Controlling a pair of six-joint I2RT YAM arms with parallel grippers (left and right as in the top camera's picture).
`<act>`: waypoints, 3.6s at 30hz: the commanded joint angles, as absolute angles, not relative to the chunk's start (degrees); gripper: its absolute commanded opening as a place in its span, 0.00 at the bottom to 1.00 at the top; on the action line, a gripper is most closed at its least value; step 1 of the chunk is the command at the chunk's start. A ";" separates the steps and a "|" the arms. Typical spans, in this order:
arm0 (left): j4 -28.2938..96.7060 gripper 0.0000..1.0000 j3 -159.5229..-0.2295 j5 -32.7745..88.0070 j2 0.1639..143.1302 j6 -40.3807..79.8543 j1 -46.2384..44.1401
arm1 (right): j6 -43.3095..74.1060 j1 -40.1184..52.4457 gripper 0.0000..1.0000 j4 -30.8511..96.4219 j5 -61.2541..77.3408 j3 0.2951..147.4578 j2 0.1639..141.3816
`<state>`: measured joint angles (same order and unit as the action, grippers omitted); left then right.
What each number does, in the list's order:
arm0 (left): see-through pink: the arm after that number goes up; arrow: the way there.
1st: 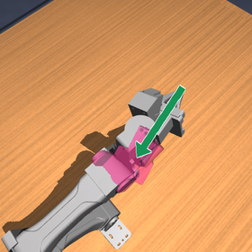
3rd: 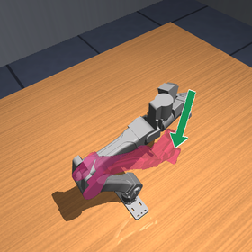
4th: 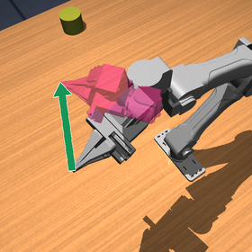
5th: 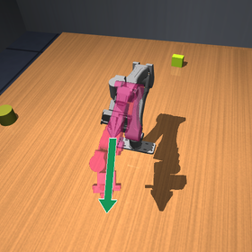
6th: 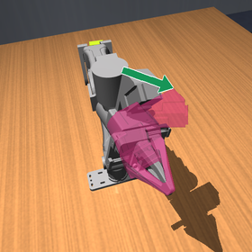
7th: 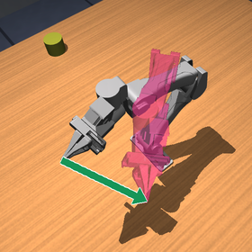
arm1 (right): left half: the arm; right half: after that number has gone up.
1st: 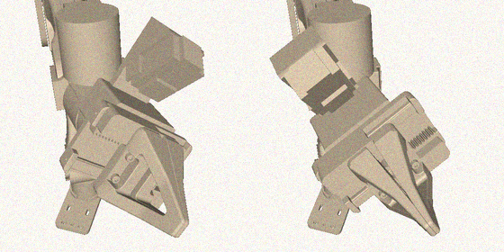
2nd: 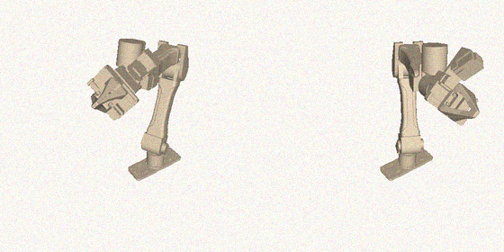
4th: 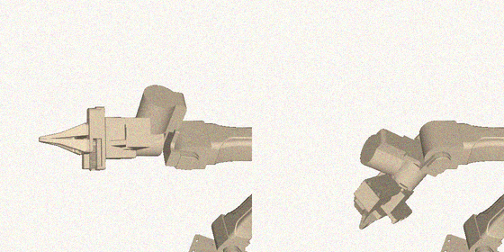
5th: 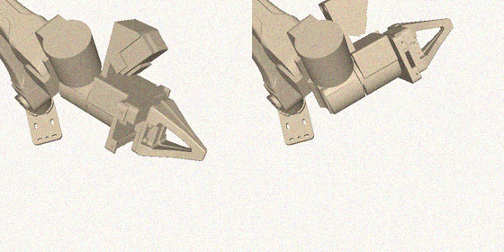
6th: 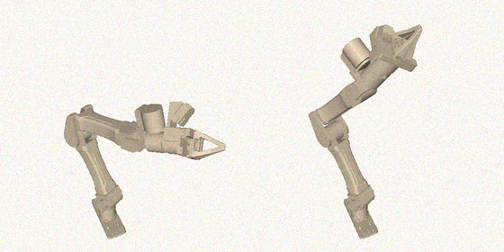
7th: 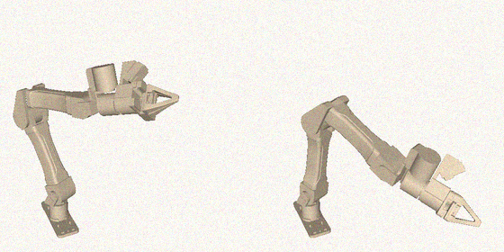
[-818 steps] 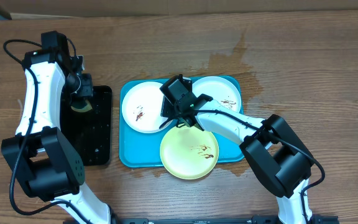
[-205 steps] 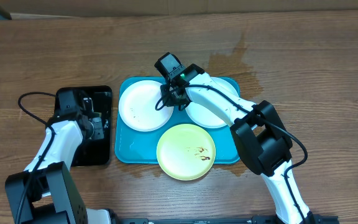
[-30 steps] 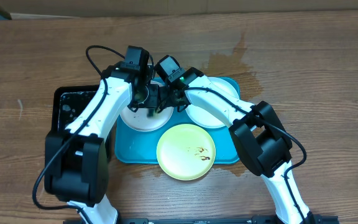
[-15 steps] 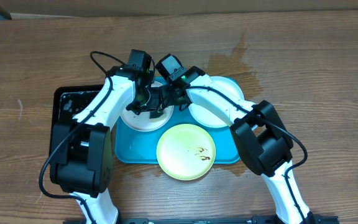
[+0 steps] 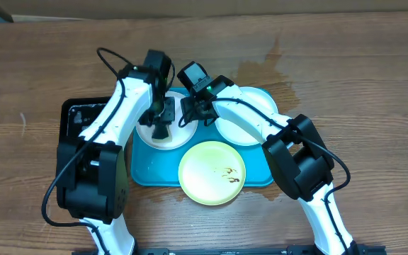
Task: Clean dirty plates on tray and stack at the side
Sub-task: 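Scrub the right white plate with the sponge in the left gripper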
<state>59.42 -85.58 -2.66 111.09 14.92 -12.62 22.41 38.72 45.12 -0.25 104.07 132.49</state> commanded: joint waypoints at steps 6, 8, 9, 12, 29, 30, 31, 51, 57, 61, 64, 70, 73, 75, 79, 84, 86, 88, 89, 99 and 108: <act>56.51 0.61 -80.62 0.80 111.77 14.79 -12.03 | 22.65 39.35 0.67 45.69 1.17 102.91 133.12; 54.15 0.59 -78.02 0.21 111.77 14.81 -12.03 | 22.65 39.35 0.67 45.69 1.15 102.91 133.12; 53.23 0.57 -76.97 -0.14 111.77 14.81 -12.03 | 22.65 39.35 0.67 45.69 1.15 102.91 133.12; 50.09 0.55 -73.47 -1.08 111.87 14.79 -12.03 | 22.65 39.35 0.67 45.67 1.17 102.91 133.12; 47.29 0.04 -72.79 -11.29 111.83 10.85 -12.03 | 22.65 39.35 0.67 45.47 1.17 102.91 133.12; 47.33 0.04 -73.30 -11.86 111.83 10.70 -12.03 | 22.65 39.35 0.67 45.47 1.15 102.91 133.12; 47.29 0.04 -73.76 -12.32 111.83 10.70 -12.03 | 22.65 39.35 0.67 45.47 1.15 102.91 133.12; 46.87 0.24 -80.51 0.10 111.87 10.76 -12.05 | 22.65 39.35 0.71 45.58 1.15 102.91 133.12; 44.27 0.63 -77.89 0.05 111.87 10.98 -12.03 | 22.65 39.35 0.71 45.76 1.17 102.91 133.12; 44.05 0.69 -77.71 -0.19 111.87 10.94 -12.03 | 22.65 39.35 0.71 45.71 1.17 102.91 133.12; 42.63 0.70 -77.71 -0.67 111.87 10.96 -12.03 | 22.65 39.35 0.71 45.74 1.17 102.91 133.12; 38.89 0.69 -77.71 -0.91 112.66 12.01 -12.03 | 22.65 39.35 0.71 45.89 1.17 102.91 133.12; 38.92 0.69 -77.71 -2.46 113.69 12.01 -12.03 | 22.63 39.35 0.71 45.95 1.17 102.91 133.12; 38.87 0.68 -77.71 -2.76 114.56 12.03 -12.03 | 22.65 39.35 0.71 45.93 1.17 102.91 133.12; 38.46 0.64 -77.71 -2.52 116.27 12.03 -12.03 | 22.63 39.35 0.71 45.78 1.17 102.91 133.12; 37.71 0.15 -77.80 -2.50 116.14 11.99 -12.03 | 22.65 39.35 0.72 45.71 1.15 102.91 133.12; 37.63 0.04 -77.84 -2.44 116.14 11.99 -12.03 | 22.65 39.35 0.71 45.69 1.17 102.91 133.12; 37.69 0.06 -77.91 -1.89 116.11 11.86 -12.03 | 22.65 39.35 0.71 45.69 1.17 102.91 133.12; 37.85 0.09 -78.00 -1.10 116.11 11.55 -12.03 | 22.65 39.35 0.71 45.67 1.17 102.91 133.12; 47.64 0.50 -82.67 1.74 116.09 11.57 -12.05 | 22.65 39.35 0.72 45.71 1.17 102.91 133.12; 48.58 0.10 -80.07 2.35 116.25 11.57 -12.19 | 22.65 39.35 0.72 45.76 1.17 102.91 133.12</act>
